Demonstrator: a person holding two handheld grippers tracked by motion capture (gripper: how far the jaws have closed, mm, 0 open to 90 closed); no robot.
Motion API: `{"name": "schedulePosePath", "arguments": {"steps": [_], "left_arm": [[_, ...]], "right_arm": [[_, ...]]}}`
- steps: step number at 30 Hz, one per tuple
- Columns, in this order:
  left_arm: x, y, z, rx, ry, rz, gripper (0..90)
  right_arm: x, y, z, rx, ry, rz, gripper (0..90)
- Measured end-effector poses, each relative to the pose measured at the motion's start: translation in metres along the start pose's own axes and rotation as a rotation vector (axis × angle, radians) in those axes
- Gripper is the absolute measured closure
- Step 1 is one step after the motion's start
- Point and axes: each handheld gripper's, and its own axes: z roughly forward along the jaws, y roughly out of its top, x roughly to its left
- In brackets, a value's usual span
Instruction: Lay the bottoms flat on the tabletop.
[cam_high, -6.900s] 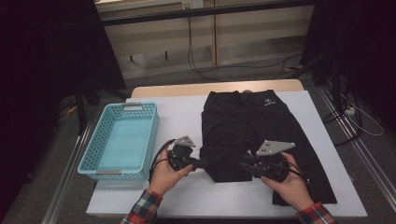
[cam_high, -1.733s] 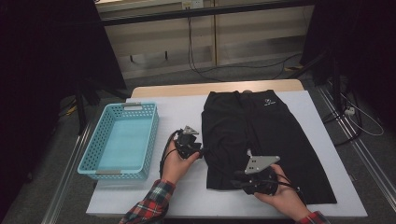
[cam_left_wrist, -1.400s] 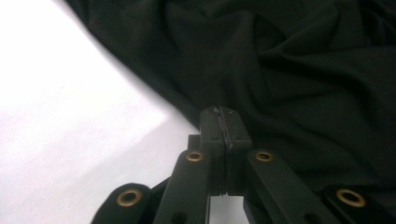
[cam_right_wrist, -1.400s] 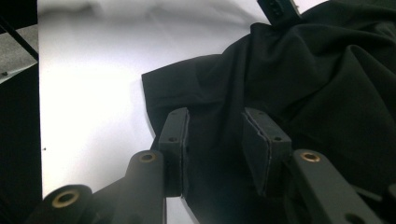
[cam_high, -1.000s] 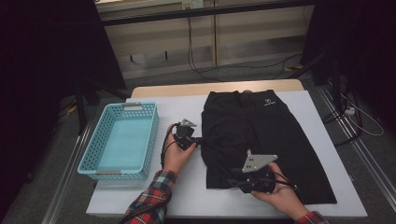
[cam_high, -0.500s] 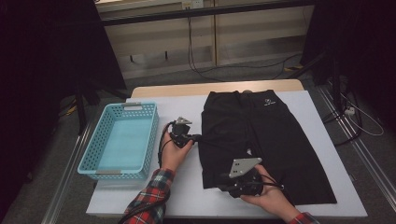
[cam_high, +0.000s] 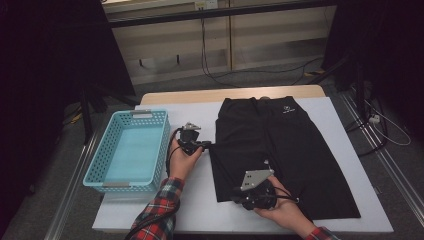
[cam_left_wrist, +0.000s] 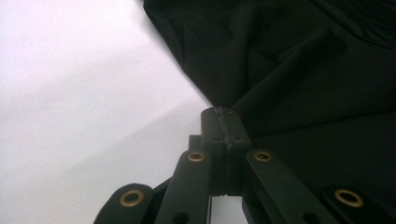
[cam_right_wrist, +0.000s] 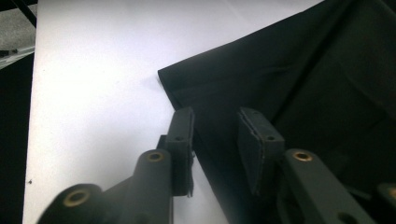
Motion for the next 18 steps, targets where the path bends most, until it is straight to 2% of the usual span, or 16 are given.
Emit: {"name": "schedulePosePath", "arguments": {"steps": [1, 3, 4, 5, 7, 8, 10, 11, 15, 18], "left_arm": [[0.000, 0.000, 0.001, 0.003, 0.000, -0.002, 88.8], [0.000, -0.001, 0.001, 0.011, 0.002, 0.005, 80.2], [0.000, -0.001, 0.003, 0.022, -0.018, -0.004, 77.0], [-0.001, -0.002, 0.003, 0.025, -0.033, -0.008, 71.1], [-0.002, -0.002, 0.003, 0.027, -0.030, 0.006, 60.8], [-0.003, -0.001, 0.002, 0.021, -0.033, -0.002, 55.1], [-0.004, -0.002, -0.003, 0.009, -0.050, -0.009, 46.2], [-0.004, -0.002, -0.006, 0.007, -0.050, 0.002, 42.0], [-0.007, -0.005, -0.019, 0.005, -0.030, 0.024, 31.1], [-0.007, -0.007, -0.026, -0.002, -0.028, 0.022, 29.4]], "right_arm": [[0.000, 0.000, 0.000, -0.003, 0.000, 0.011, 69.3], [0.000, -0.001, 0.001, -0.008, 0.000, 0.031, 71.0], [-0.001, -0.001, 0.001, -0.010, 0.001, 0.037, 72.5], [-0.001, -0.001, 0.001, -0.011, 0.003, 0.041, 73.9], [-0.003, -0.001, 0.002, -0.013, 0.003, 0.041, 77.1], [-0.004, -0.001, 0.002, -0.015, 0.004, 0.047, 80.0], [-0.007, -0.002, 0.003, -0.027, 0.008, 0.079, 87.4], [-0.007, -0.001, 0.004, -0.023, 0.017, 0.072, 88.4], [-0.005, 0.002, 0.004, -0.006, 0.007, 0.046, 89.8], [-0.009, -0.001, 0.003, -0.024, 0.062, 0.106, 90.0]]}}
